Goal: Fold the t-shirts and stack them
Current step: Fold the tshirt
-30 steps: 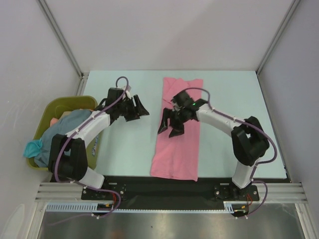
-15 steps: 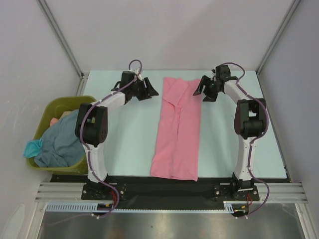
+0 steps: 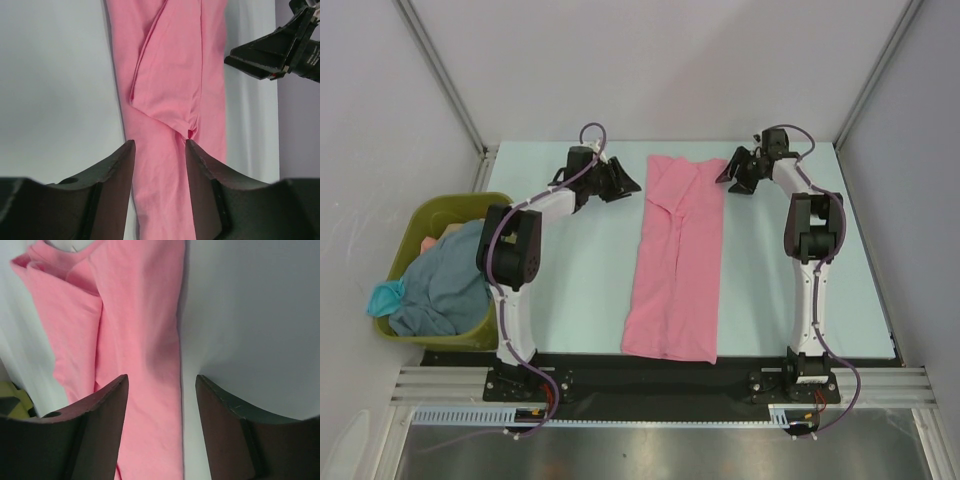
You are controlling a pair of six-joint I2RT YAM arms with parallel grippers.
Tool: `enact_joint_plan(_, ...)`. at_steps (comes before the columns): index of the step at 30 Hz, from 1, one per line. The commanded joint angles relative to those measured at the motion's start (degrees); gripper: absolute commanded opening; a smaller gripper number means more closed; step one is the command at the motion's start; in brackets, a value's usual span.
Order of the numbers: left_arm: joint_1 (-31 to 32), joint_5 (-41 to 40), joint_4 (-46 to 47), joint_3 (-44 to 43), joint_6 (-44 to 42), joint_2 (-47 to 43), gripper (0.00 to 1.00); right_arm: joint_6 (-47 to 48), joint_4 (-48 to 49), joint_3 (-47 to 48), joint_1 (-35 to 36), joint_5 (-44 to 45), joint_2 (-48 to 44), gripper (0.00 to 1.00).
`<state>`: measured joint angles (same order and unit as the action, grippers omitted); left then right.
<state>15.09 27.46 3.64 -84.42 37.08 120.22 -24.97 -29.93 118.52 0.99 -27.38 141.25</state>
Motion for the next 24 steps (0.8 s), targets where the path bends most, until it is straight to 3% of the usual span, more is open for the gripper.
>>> enact_joint_plan(1,0.29,1.80,0.42,1.54,0.54,-2.62,0.49,-2.62,3.74,3.20,-0.29,-0.40,2.97,0.60)
enact_joint_plan(4,0.29,1.37,-1.96,4.68,-0.25,-6.04,0.47,-5.17,5.85,4.87,-0.29,-0.66,5.61,0.55)
enact_joint_plan(10,-0.32,-1.45,-8.99,11.99,-3.24,-13.60,0.50,-13.95,10.41,9.36,-0.56,-0.66,10.88,0.24)
enact_joint_plan(17,-0.68,-0.22,-12.69,17.35,-6.67,-18.87,0.50,-19.76,15.09,16.12,-0.56,1.09,15.28,0.14)
enact_joint_plan(19,-0.68,-0.13,-13.65,19.02,-6.76,-19.94,0.51,-19.41,14.64,19.71,-0.47,1.36,16.77,0.16)
enact_joint_plan(22,-0.59,1.54,-13.22,22.44,-6.50,-22.66,0.55,-18.45,12.19,22.79,-0.47,1.45,16.87,0.52)
enact_joint_plan(24,-0.33,2.15,-14.18,25.60,-7.02,-25.37,0.60,-16.17,6.22,23.25,-2.03,2.32,14.69,0.60)
